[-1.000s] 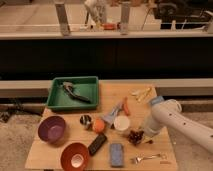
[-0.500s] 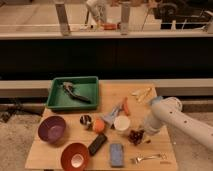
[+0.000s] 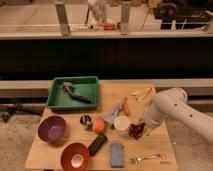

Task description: Place grapes in purple bowl

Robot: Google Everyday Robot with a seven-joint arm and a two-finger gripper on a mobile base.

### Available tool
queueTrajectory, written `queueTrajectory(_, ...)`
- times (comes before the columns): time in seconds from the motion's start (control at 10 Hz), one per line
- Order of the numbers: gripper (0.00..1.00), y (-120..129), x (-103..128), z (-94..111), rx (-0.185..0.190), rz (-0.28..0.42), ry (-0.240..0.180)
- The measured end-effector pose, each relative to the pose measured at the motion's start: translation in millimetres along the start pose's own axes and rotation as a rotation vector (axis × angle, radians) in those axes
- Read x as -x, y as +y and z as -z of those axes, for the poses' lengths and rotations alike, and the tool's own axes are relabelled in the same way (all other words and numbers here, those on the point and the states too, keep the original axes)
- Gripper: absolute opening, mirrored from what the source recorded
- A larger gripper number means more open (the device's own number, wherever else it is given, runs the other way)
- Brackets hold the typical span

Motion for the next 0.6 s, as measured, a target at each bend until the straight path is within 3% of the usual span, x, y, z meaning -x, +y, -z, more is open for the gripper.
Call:
queueTrajectory(0.3,0.0,-23.1,27.4,34.2,-0.054,0.082,0.017)
queueTrajectory(0.6,0.0,-43.9,61.3,47.9,-0.091,0.167,0.035)
